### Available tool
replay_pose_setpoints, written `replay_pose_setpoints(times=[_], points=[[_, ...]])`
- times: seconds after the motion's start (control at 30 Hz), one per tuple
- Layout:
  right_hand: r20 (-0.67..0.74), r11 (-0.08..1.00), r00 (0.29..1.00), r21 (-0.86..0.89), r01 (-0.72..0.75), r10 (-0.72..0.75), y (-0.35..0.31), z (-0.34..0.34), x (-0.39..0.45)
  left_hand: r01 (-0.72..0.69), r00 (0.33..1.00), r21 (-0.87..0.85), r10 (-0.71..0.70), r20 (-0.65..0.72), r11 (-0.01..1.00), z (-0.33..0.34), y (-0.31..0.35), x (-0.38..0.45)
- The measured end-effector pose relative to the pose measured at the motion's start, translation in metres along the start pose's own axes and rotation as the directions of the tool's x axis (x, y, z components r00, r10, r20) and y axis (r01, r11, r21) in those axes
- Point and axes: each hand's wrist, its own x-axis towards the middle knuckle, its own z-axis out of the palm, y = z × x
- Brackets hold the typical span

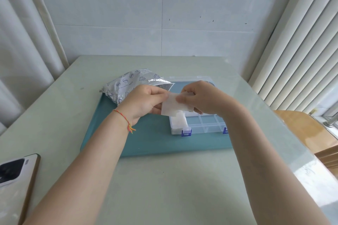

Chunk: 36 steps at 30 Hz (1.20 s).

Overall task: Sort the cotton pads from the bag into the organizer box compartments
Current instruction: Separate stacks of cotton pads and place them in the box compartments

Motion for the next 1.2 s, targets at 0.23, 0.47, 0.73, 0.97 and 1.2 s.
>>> replay_pose_setpoints(times=[0.23,0.47,0.73,0.97,1.2], points=[[-0.27,0.883,0.962,0.46,0.09,0.042,0.004,-0.01,0.002,-0.039,0.956,-0.208,-0.024,-0.291,0.977,-0.004,0.005,0.002],[-0.136,0.658,0.991,0.746,0.104,-0.003,-0.01,0.005,0.006,-0.056,0.98,-0.378,-0.022,-0.199,0.924,0.003,0.016,-0.004],[-0.306,0.834,0.949,0.541,0.111,0.073,-0.011,0.021,0.013,0.001,0.994,-0.43,-0.046,-0.095,0.903,0.007,0.02,-0.005],[-0.272,0.963,0.962,0.265,0.049,0.026,-0.014,0.026,0.011,-0.015,0.976,-0.311,-0.055,-0.213,0.95,0.009,0.013,-0.004],[-0.184,0.993,0.977,0.006,0.115,-0.112,-0.013,0.019,0.004,0.0,0.955,-0.142,-0.042,-0.294,0.99,0.006,0.009,-0.001]])
